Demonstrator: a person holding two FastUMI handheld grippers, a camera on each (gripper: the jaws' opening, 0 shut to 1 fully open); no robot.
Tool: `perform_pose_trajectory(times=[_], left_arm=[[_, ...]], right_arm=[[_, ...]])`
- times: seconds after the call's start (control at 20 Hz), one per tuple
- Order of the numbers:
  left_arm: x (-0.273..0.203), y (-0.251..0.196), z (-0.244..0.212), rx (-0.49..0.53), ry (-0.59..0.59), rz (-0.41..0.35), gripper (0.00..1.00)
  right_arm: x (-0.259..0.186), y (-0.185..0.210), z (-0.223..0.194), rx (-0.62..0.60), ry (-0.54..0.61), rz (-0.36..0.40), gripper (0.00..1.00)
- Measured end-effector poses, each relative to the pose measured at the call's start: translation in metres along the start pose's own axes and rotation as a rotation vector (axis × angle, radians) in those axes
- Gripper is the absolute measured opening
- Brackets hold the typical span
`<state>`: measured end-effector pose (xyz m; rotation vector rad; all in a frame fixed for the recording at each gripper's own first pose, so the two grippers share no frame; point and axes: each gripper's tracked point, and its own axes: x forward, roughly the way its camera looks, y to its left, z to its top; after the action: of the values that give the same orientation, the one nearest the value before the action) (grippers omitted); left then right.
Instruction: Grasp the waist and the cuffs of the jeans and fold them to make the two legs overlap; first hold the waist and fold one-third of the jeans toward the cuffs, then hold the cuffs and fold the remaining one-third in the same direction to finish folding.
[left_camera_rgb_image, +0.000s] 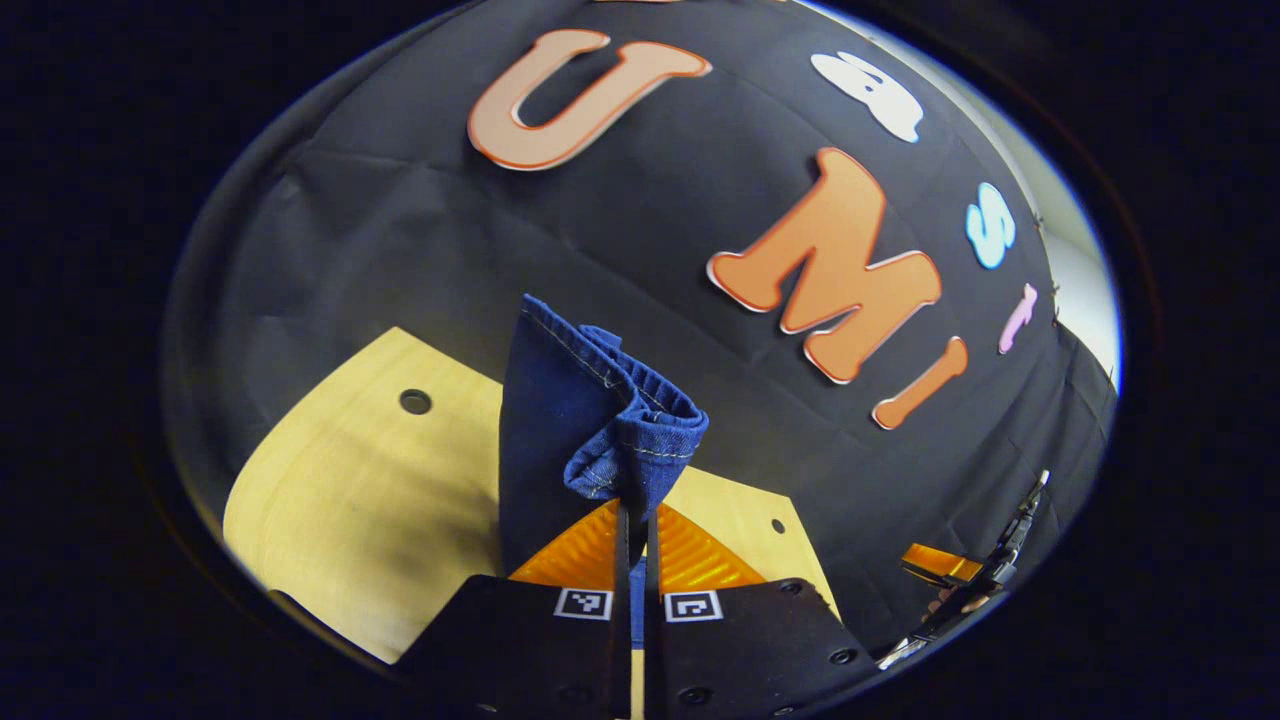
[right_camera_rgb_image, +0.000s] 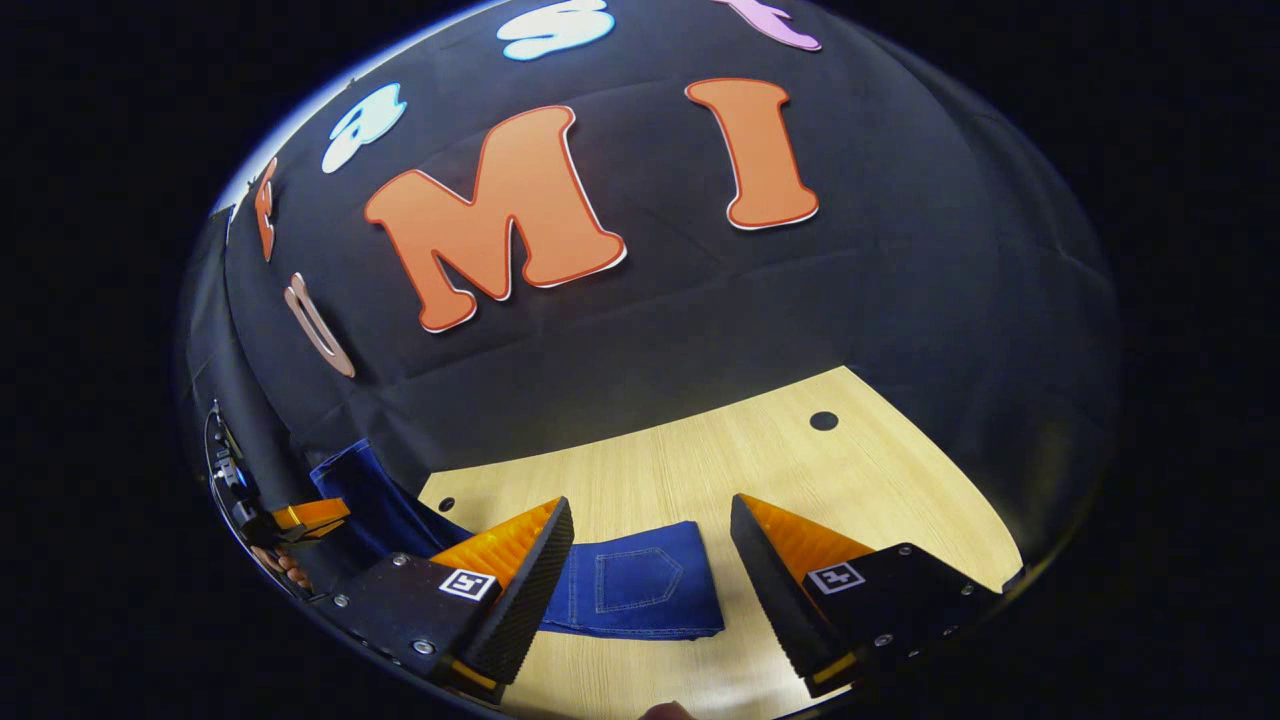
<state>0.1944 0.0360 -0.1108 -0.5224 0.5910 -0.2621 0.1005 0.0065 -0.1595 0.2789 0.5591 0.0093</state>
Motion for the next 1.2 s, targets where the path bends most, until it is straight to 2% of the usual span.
perform_pose_trajectory(times=[0.4,0.6,0.8,1.05,1.15,1.2], left_arm=[[0.053,-0.108,-0.064,0.087,0.117,-0.108,0.05],[0.079,-0.145,-0.111,0.140,0.205,-0.124,0.05],[0.101,-0.160,-0.155,0.185,0.247,-0.077,0.03],[0.110,-0.162,-0.224,0.224,0.381,-0.020,0.05],[0.108,-0.165,-0.234,0.240,0.390,-0.021,0.11],[0.109,-0.166,-0.239,0.241,0.389,-0.023,0.19]], right_arm=[[-0.003,-0.051,0.002,0.035,0.010,-0.020,0.98],[-0.003,-0.074,0.002,0.039,0.021,-0.025,0.98],[0.002,-0.093,0.000,0.048,0.034,-0.032,0.98],[0.008,-0.102,-0.004,0.047,0.052,-0.023,0.98],[0.010,-0.103,-0.006,0.045,0.059,-0.023,0.98],[0.011,-0.102,-0.007,0.045,0.062,-0.018,0.98]])
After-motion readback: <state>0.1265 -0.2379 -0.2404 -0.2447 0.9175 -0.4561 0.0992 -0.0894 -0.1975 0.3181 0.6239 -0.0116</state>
